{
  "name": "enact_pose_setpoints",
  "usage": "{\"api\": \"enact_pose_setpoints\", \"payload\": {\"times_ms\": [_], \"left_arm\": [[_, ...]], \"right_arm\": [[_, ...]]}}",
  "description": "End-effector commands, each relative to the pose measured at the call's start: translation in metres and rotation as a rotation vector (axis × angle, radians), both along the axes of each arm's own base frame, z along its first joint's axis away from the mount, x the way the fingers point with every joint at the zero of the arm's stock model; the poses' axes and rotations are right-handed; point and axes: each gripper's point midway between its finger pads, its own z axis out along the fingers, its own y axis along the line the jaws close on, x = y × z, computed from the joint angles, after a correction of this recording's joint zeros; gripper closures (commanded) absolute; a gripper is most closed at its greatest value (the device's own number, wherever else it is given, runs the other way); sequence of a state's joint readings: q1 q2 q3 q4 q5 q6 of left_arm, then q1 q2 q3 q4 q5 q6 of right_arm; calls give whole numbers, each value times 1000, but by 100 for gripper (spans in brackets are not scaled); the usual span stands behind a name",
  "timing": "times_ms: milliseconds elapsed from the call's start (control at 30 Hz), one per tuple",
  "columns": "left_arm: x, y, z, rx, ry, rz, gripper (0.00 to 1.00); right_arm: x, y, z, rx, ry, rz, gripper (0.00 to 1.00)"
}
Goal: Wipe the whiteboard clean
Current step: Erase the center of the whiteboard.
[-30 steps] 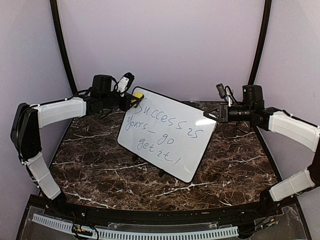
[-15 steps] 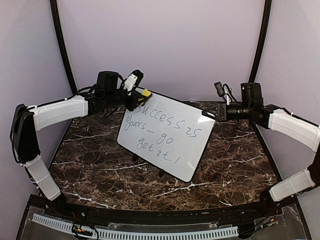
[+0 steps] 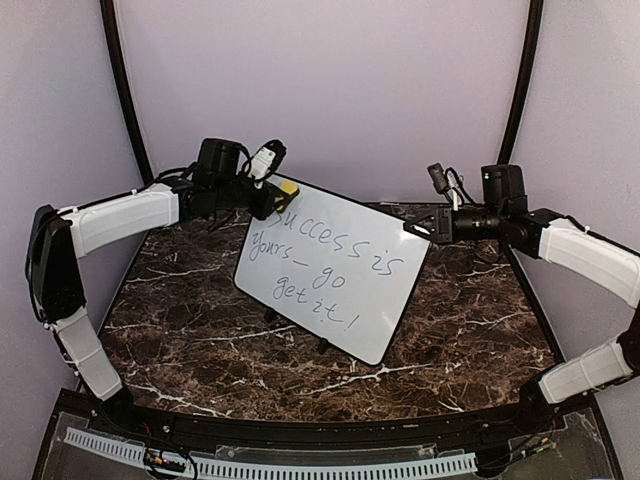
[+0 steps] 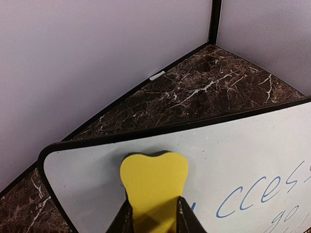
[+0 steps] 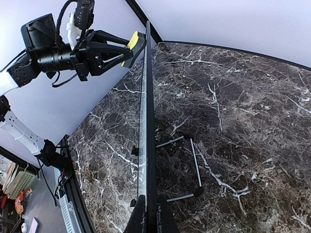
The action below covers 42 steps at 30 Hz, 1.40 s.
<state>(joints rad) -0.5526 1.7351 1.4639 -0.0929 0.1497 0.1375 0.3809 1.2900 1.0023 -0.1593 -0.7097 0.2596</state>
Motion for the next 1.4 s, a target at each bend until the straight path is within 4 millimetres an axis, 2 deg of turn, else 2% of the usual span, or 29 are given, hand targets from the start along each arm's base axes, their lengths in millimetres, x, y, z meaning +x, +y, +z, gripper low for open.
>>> {"api": "enact_pose_setpoints", "payload": {"times_ms": [0,167,233,433,600,700,867,1100,1200,1367], "left_arm": [[-8,10,4,9,36,30,84],[-10,21,-23,84,60,55,84],[-11,22,-28,74,67,56,84],[-13,24,-35,44,108,60,84],[-24,24,-40,-15,159,37,85],[-22,22,-33,-46,152,22,85],[-3,19,0,-114,123,17,85],[14,13,18,-121,101,21,85],[13,11,11,-112,130,17,85],[-2,18,-9,-105,193,28,85]], "right_arm": [[-2,4,28,10,-126,27,100],[-2,4,28,8,-130,26,100],[-3,4,29,7,-130,29,100],[-6,6,29,1,-141,34,100],[-6,7,29,-6,-147,38,100],[-7,7,29,-12,-153,41,100],[-9,8,27,-14,-156,51,100],[-11,9,28,-18,-161,55,100],[-10,9,27,-22,-161,50,100],[-9,9,26,-24,-159,49,100]]}}
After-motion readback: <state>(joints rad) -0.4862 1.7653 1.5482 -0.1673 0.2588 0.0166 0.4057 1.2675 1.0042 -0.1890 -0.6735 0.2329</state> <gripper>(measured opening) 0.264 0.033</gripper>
